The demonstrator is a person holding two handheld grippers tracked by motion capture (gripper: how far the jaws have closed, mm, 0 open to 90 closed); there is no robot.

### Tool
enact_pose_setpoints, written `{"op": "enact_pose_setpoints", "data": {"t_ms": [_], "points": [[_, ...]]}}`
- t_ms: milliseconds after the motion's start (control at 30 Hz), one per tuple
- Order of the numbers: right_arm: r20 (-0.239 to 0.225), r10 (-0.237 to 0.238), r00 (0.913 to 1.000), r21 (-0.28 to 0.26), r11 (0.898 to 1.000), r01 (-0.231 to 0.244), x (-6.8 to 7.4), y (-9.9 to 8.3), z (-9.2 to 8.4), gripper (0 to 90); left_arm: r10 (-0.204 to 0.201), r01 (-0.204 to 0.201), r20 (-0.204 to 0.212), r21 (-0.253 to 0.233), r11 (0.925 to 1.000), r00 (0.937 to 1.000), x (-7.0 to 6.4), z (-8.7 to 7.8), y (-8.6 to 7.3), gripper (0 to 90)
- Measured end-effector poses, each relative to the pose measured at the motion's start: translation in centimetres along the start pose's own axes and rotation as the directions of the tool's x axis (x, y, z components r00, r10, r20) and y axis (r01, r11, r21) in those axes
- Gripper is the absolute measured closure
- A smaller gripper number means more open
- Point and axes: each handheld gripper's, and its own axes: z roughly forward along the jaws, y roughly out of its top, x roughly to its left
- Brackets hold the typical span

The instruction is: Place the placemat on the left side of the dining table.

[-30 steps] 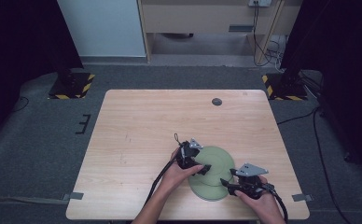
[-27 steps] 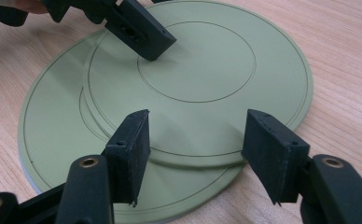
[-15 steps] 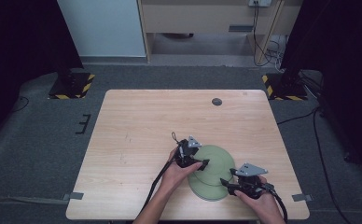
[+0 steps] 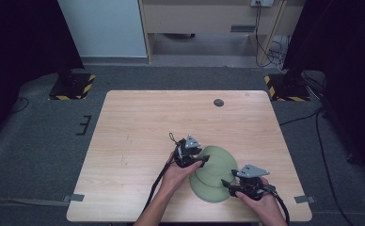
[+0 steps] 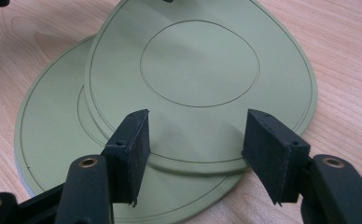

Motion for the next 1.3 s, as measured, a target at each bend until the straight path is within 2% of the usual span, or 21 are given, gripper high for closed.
{"op": "enact_pose_setpoints", "data": {"t_ms": [267, 367, 467, 633, 767, 900, 1000, 1067, 1133, 1167, 1300], "points": [[0.001, 0.000, 1.0000, 0.000, 1.000, 0.000, 0.0, 0.0, 0.0, 40.8, -0.014, 0.014, 0.006, -0.005, 0.9999, 0.9999, 0.1, -0.2, -0.5, 60.4], [0.000, 0.000, 1.0000, 0.001, 1.000, 0.000, 0.0, 0.0, 0.0, 40.7, -0.007, 0.007, 0.020, 0.017, 0.9998, 0.9998, 0.0, 0.1, -0.6, 63.8], [0.001, 0.000, 1.0000, 0.000, 1.000, 0.000, 0.0, 0.0, 0.0, 40.7, 0.023, -0.023, -0.019, 0.025, 0.9994, 0.9995, -0.2, 0.4, -0.5, 64.8], [-0.001, -0.001, 1.0000, 0.001, 1.000, 0.001, 0.0, 0.0, 0.0, 40.5, 0.010, -0.010, -0.025, 0.014, 0.9999, 0.9996, -0.1, 0.3, -0.3, 67.3], [0.000, -0.001, 1.0000, -0.001, 1.000, 0.001, 0.0, 0.0, 0.1, 40.0, -0.015, 0.016, -0.021, 0.008, 0.9999, 0.9997, 0.0, 0.2, -0.3, 71.1], [-0.009, -0.001, 1.0000, 0.001, 1.000, 0.001, 0.1, 0.0, 0.1, 35.0, -0.029, 0.029, -0.020, 0.001, 0.9996, 0.9994, -0.1, 0.2, -0.2, 75.5], [-0.009, 0.018, 0.9998, 0.008, 1.000, -0.018, -0.1, 0.1, 0.1, 25.6, -0.030, 0.030, -0.021, 0.004, 0.9995, 0.9993, 0.0, 0.2, -0.2, 78.0], [0.010, 0.035, 0.9993, 0.001, 0.999, -0.035, -0.6, 0.1, -0.2, 23.9, -0.031, 0.031, -0.017, 0.000, 0.9995, 0.9994, 0.0, 0.2, -0.2, 79.6], [0.034, 0.073, 0.9967, -0.022, 0.997, -0.072, -1.4, -0.1, -0.7, 22.1, -0.032, 0.032, -0.013, -0.006, 0.9995, 0.9994, -0.1, 0.1, -0.1, 81.4], [0.053, 0.101, 0.9935, -0.031, 0.995, -0.099, -1.9, -0.2, -1.0, 21.1, -0.032, 0.032, -0.010, -0.009, 0.9994, 0.9994, -0.1, 0.0, -0.1, 82.5], [0.117, 0.160, 0.9802, -0.043, 0.987, -0.156, -3.6, -0.7, -1.7, 19.1, -0.033, 0.033, 0.008, -0.025, 0.9991, 0.9994, -0.3, -0.4, 0.1, 84.9]]}}
